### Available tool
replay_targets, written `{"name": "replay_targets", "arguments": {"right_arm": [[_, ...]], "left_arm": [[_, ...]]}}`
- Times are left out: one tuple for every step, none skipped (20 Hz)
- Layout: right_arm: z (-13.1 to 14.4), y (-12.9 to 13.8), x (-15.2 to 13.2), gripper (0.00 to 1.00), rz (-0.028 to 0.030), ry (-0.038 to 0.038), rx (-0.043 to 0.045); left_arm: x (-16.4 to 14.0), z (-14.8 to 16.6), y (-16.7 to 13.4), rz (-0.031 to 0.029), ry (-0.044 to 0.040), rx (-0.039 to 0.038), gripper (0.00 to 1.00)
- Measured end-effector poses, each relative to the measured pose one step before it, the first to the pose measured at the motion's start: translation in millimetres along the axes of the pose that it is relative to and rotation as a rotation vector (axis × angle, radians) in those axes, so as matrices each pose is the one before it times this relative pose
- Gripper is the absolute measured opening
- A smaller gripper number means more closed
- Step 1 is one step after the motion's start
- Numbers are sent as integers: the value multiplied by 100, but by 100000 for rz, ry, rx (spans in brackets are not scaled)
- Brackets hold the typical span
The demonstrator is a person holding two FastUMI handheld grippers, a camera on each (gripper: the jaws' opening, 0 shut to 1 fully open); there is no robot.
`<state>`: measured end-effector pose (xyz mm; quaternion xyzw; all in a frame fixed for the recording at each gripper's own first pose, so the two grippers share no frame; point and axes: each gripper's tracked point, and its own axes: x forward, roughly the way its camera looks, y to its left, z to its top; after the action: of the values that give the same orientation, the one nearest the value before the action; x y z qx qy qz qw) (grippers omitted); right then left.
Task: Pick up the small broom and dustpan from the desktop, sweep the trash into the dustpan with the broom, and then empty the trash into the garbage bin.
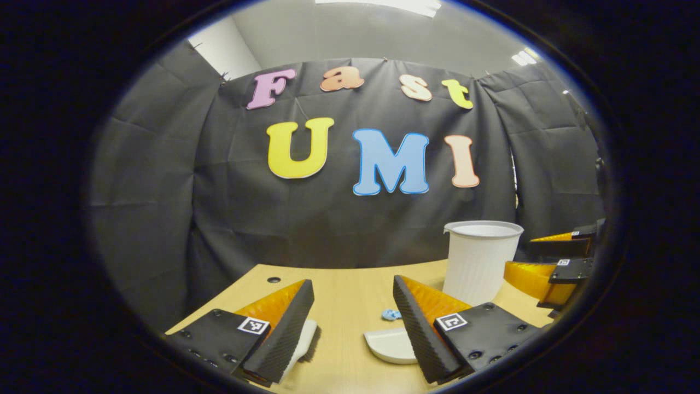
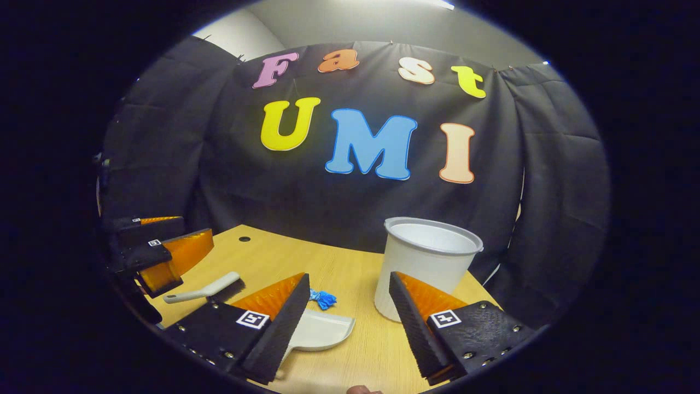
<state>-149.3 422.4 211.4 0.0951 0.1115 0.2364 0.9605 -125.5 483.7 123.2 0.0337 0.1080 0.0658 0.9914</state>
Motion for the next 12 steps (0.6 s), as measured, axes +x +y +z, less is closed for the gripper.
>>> {"name": "replay_targets", "arguments": {"right_arm": [[-829, 770, 29, 92, 2884, 3553, 996], [-752, 691, 191, 92, 2482, 3546, 1628], [-865, 515, 149, 92, 1865, 3483, 1866], [-640, 404, 255, 92, 885, 3872, 1819], [-814, 331, 492, 92, 643, 3674, 1895], [-422, 286, 361, 92, -154, 2897, 1846], [-566, 184, 291, 91, -736, 3228, 1966], [-377, 257, 325, 91, -236, 2698, 1816], [-385, 318, 518, 91, -439, 2184, 1223], [-522, 213, 360, 91, -867, 2559, 741], [-491, 135, 481, 91, -1380, 3260, 345], [-315, 48, 505, 92, -998, 2739, 403]], "left_arm": [[532, -860, 782, 1297, 2907, -803, 96], [400, -938, 678, 1396, 3296, -504, 98], [389, -1122, 702, 573, 3405, -166, 98], [343, -1055, 604, 306, 3530, 371, 98], [590, -963, 469, -791, 3160, 299, 98], [500, -892, 333, -1408, 3220, 44, 95], [525, -919, 297, -1592, 4127, -68, 98], [493, -782, 321, -1576, 3618, -56, 95], [414, -764, 576, -1340, 2585, 352, 95], [565, -686, 555, -710, 3298, 857, 99], [530, -590, 500, -1125, 2850, 996, 95], [318, -804, 434, -894, 3137, 1106, 99]]}}
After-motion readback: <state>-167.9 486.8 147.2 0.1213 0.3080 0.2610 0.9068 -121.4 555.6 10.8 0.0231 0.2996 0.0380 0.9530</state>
